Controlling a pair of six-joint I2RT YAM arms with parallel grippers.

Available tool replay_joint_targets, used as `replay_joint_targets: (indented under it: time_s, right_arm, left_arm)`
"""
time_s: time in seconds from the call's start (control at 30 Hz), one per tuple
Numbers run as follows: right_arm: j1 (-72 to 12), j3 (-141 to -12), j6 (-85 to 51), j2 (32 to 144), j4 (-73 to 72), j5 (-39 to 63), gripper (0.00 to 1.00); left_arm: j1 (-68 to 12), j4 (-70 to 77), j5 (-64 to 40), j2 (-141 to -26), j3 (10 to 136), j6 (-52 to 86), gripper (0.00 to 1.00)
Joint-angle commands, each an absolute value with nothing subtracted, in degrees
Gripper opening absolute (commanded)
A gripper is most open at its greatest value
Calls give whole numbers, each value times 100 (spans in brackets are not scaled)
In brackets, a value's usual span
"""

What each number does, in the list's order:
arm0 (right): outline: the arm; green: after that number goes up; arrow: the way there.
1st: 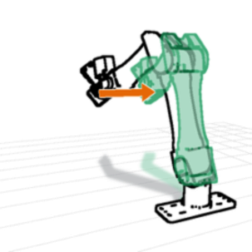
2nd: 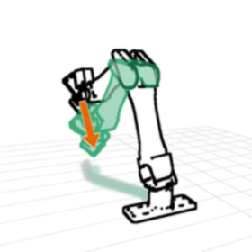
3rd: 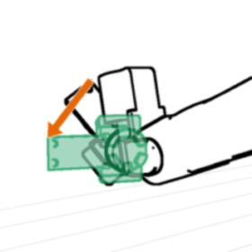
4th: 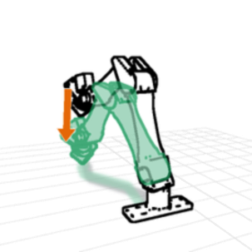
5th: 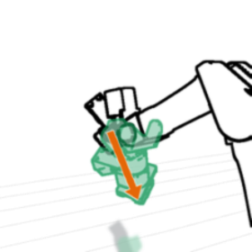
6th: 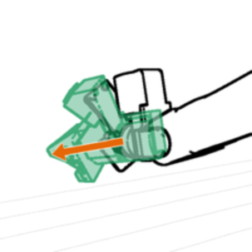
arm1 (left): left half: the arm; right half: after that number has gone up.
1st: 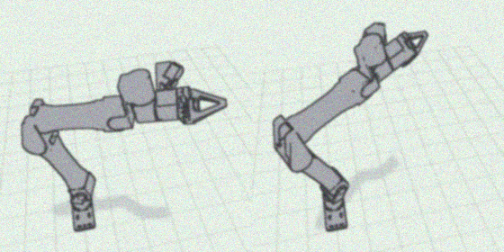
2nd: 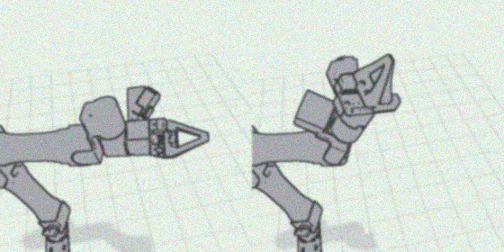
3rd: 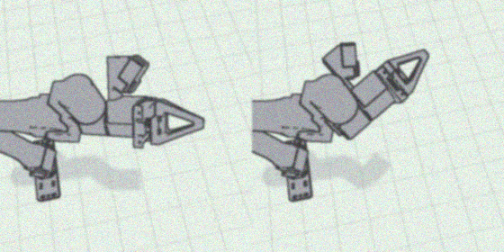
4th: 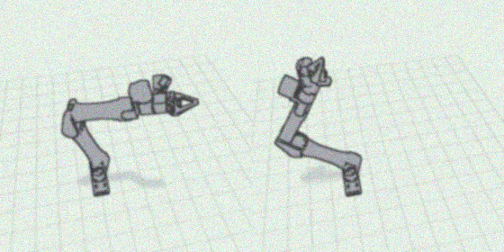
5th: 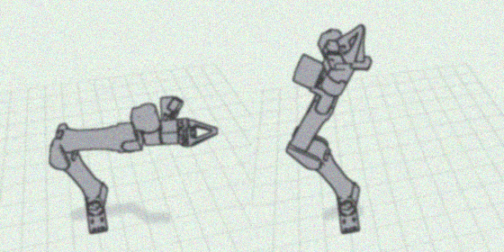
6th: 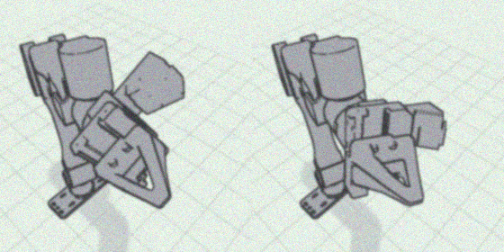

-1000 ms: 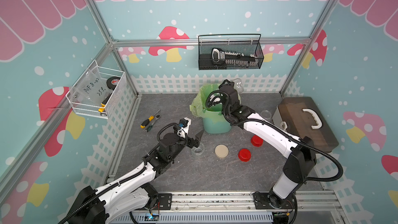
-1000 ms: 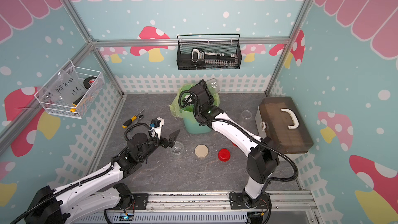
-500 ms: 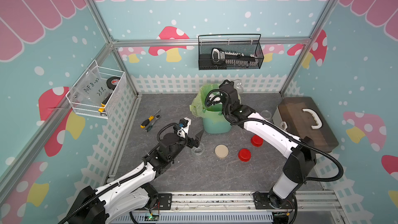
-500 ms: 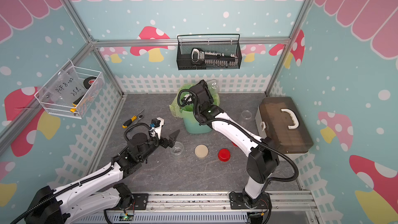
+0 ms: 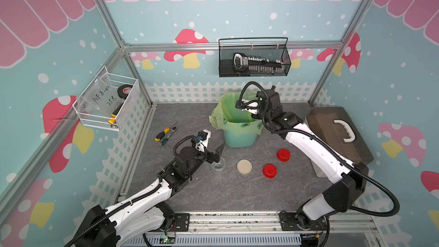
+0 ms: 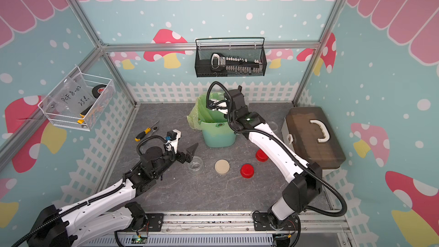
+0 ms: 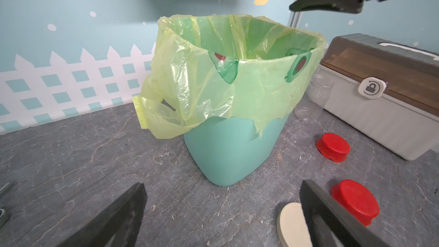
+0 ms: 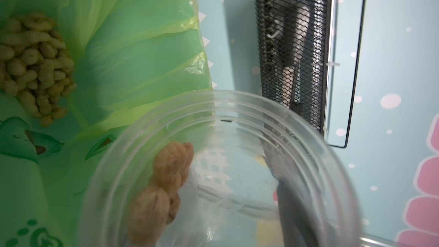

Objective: Empty moldy peanuts from jars
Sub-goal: Pour the moldy peanuts from the jar into the trash bin.

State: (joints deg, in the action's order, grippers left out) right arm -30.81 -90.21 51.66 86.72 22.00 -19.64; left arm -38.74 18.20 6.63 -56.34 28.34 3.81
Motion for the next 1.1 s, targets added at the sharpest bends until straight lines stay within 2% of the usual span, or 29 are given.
replay_joint_targets:
  time_s: [0.0,0.33,0.5,0.93,1.07]
  right_arm:
    - [-2775,-9185,3924,8365,2296,-488,38]
    - [-1817,-8828,2129,7976,1612,2036,39]
    - [-1474,-8644,1211,7932,1113,2977,38]
    - [-1371,-8210,-775,8001,329,3944,37]
    - [-1371,-7656,-1646,7841,-635,3916,37]
  left_arm:
    - [-3860,1793,617,-5592,2974,298,99]
    - [-3859,1792,612,-5605,2981,302,99]
    - [-3859,1782,611,-5615,2989,301,99]
    - [-3860,1773,594,-5666,3015,312,99]
    - [-3860,1769,571,-5684,3022,325,99]
